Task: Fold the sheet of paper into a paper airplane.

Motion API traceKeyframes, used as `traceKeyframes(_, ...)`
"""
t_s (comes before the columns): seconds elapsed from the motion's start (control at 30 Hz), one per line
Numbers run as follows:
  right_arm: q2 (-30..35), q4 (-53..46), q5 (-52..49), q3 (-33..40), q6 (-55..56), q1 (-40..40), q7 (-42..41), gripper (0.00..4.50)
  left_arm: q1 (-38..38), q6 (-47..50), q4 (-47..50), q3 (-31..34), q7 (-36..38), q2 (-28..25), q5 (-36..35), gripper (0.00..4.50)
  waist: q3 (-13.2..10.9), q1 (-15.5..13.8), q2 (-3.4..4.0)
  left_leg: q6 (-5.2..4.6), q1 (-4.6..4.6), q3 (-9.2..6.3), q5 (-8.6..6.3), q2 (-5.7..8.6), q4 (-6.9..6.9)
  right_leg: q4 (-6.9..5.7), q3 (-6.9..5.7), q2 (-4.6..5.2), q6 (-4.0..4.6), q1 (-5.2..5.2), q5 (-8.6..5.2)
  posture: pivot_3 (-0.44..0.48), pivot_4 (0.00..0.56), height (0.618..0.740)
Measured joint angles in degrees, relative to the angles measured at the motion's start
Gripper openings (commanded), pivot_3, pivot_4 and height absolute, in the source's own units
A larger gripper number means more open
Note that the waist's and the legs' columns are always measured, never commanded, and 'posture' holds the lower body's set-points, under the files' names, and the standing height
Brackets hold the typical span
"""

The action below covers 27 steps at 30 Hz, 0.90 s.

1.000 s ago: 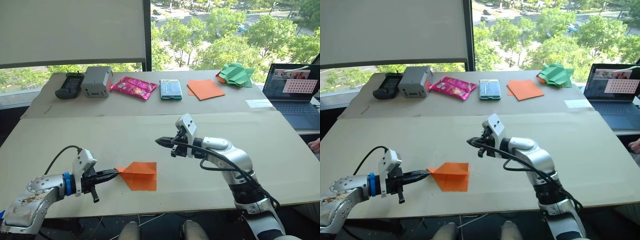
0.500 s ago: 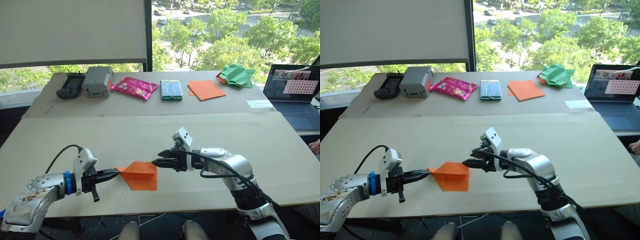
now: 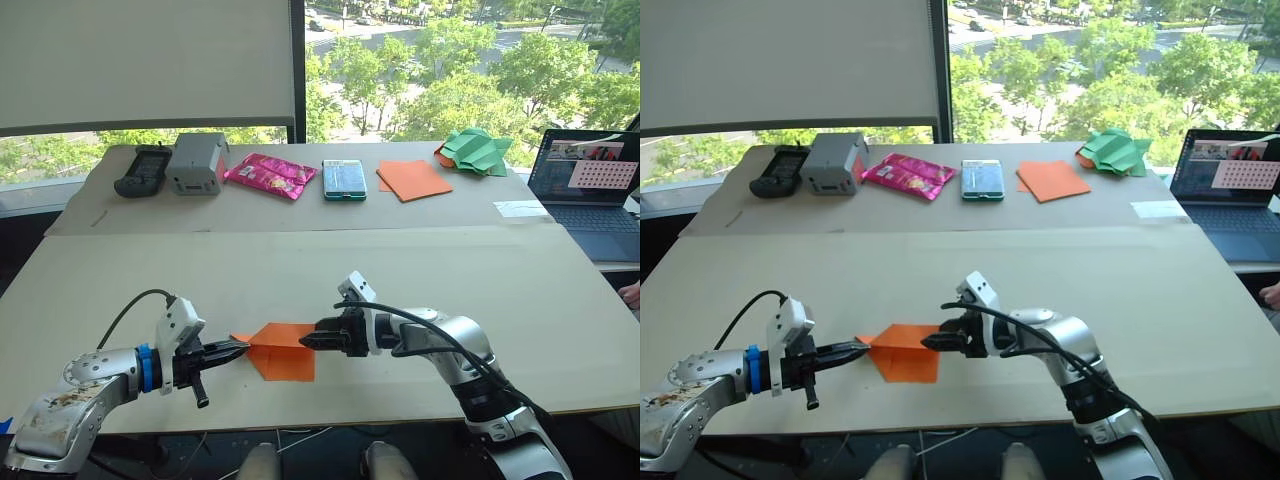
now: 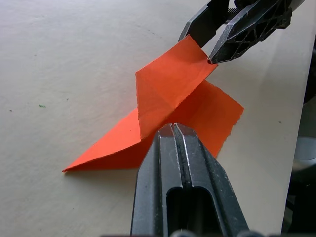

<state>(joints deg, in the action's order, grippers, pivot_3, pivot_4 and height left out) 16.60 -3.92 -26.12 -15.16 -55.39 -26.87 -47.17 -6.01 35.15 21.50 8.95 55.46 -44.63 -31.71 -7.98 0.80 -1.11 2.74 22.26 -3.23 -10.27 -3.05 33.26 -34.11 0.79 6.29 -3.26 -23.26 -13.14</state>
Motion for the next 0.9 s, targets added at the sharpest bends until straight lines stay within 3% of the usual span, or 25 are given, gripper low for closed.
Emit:
traceKeyframes(0.07, -0.16, 0.00, 0.00, 0.00, 0.00, 0.02, -0.13, 2.61, 0.21, 0.22, 0.08, -0.06, -0.33, 0.00, -0.04, 0.00, 0.00, 0.00, 0.00, 0.00, 0.00, 0.00, 0.00, 0.00, 0.00, 0.00, 0.00, 0.00, 0.00, 0.00, 0.00, 0.000, 0.150, 0.706)
traceKeyframes(0.17, -0.37, 0.00, 0.00, 0.02, 0.00, 0.02, -0.13, 1.87, 0.61, 0.67, 0.11, -0.06, -0.46, -0.01, -0.24, 0.00, 0.00, 0.01, 0.00, 0.00, 0.00, 0.00, 0.00, 0.00, 0.01, 0.00, 0.00, 0.00, 0.00, 0.00, 0.00, 0.000, 0.150, 0.706)
traceKeyframes(0.33, -0.62, 0.00, -0.01, 0.09, 0.00, 0.37, -0.09, 0.11, 0.80, 1.70, 0.20, -0.04, -0.41, -0.27, -1.43, 0.00, 0.00, 0.01, 0.00, -0.01, 0.00, 0.00, 0.00, 0.00, 0.01, 0.00, 0.00, -0.01, 0.00, 0.01, 0.00, 0.000, 0.150, 0.706)
traceKeyframes(0.5, -0.53, -0.25, 0.21, -0.02, 0.71, 0.67, 0.08, 0.05, 1.33, 2.62, 0.20, 1.15, -0.40, -0.79, -2.56, 0.00, 0.00, 0.01, 0.00, 0.00, 0.00, 0.00, 0.00, 0.00, 0.01, 0.00, 0.00, -0.01, 0.00, 0.01, 0.00, 0.000, 0.150, 0.706)
traceKeyframes(0.63, 0.42, -3.46, 1.89, 0.02, 8.29, 1.21, -0.09, 0.05, 2.07, 3.53, 0.21, 1.98, -0.82, -0.86, -4.44, 0.00, 0.00, -0.02, 0.00, 0.00, 0.02, 0.00, 0.00, 0.00, 0.02, 0.01, 0.00, 0.00, -0.01, 0.01, 0.00, 0.000, 0.150, 0.706)
traceKeyframes(0.8, 3.21, -9.01, 8.45, 0.09, 24.47, 0.54, 0.28, 0.05, 4.55, 5.25, 0.21, 3.71, -1.92, -0.85, -6.90, 0.00, 0.00, -0.04, 0.01, 0.00, 0.00, 0.00, 0.00, 0.01, 0.04, 0.01, 0.00, -0.01, -0.02, 0.03, 0.01, 0.000, 0.150, 0.706)
traceKeyframes(0.9, 9.76, -10.14, 24.10, -5.98, 44.19, -0.72, 2.72, 0.05, 5.66, 6.32, 0.01, 3.77, -2.43, -0.83, -7.90, 0.00, 0.00, -0.02, 0.00, 0.02, -0.05, 0.02, 0.00, 0.02, 0.05, 0.06, 0.00, 0.01, -0.03, 0.04, 0.00, 0.000, 0.150, 0.706)
